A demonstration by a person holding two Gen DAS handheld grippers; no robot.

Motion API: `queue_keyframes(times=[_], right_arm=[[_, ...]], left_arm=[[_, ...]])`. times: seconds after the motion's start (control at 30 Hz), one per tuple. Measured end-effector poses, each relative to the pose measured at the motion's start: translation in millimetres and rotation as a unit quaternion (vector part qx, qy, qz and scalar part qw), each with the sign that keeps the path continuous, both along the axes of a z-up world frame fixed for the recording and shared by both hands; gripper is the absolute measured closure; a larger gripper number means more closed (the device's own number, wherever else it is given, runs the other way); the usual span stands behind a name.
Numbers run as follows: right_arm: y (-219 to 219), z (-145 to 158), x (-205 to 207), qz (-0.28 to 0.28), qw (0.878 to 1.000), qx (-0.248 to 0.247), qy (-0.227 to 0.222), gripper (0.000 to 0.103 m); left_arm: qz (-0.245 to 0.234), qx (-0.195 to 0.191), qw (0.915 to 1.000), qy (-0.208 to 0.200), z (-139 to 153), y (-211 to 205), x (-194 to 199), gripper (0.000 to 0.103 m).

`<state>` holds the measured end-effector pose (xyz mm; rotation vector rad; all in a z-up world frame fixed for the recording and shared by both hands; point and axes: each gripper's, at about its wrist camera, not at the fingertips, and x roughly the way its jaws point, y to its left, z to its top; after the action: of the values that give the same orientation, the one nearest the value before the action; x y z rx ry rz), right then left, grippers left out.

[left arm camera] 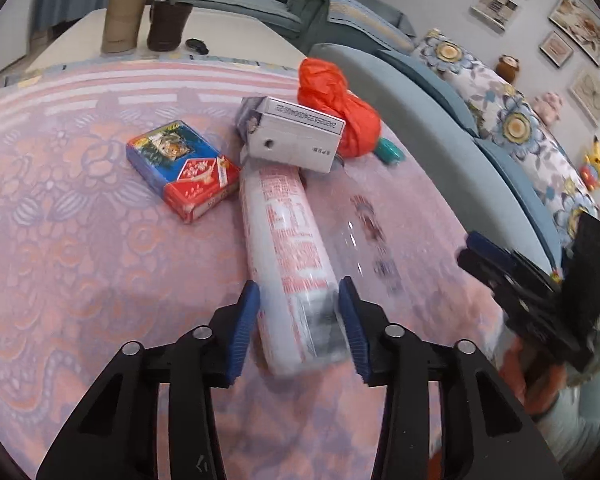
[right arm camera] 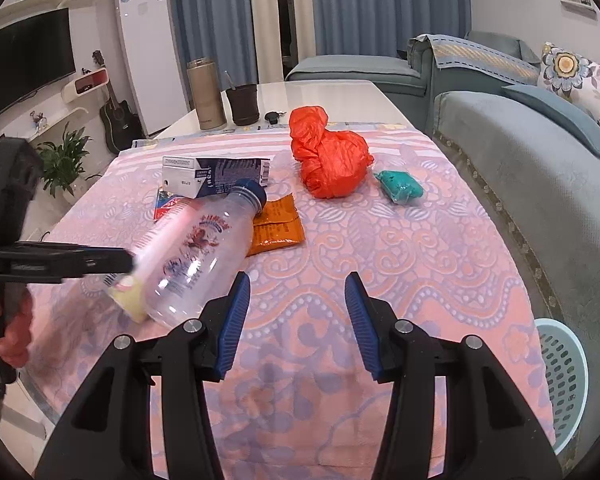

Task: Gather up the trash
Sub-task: 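Grasp the pink-white drink bottle with the left tool, then grasp the clear milk bottle with the right tool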

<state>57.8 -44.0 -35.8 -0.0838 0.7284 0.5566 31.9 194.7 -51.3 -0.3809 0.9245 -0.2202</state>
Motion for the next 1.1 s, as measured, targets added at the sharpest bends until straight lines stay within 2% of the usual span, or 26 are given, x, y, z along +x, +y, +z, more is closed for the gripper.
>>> queue_keyframes(times=[0.13, 0.37, 0.63, 0.73, 0.83, 0.9, 1.1], right_arm=[[6, 6, 3, 0.008, 1.000, 0.006, -0.002, 0.057], [29, 8, 5, 0.026, 0.999, 0.017, 0.006, 0.057], [42, 0, 3, 0.025, 0.999, 0.006, 0.019, 0.057], [50, -6, 6, 0.032, 0.999, 0.006, 0.038, 0.057], [64, -13, 8, 0.032, 0.998, -0.010, 0.050, 0.055], [73, -18, 11, 0.018, 0.998, -0.033, 0.048, 0.052], [91, -28, 23, 0.005, 0.996, -0.057, 0.064, 0.049]], left_arm=[[0.016, 0.023, 0.9996, 0.008, -7, -11, 30, 0.055], [0.024, 0.036, 0.9988, 0.020, -20, -26, 40, 0.052], [0.050, 0.020, 0.9985, -0.004, -24, -32, -1, 0.054], [0.077, 0.032, 0.9964, -0.013, -23, -25, -32, 0.055], [0.110, 0.022, 0.9934, -0.024, -21, -12, -54, 0.055], [0.120, 0.019, 0.9921, -0.031, -20, -6, -60, 0.055], [0.115, 0.013, 0.9925, -0.040, -22, -9, -65, 0.055]])
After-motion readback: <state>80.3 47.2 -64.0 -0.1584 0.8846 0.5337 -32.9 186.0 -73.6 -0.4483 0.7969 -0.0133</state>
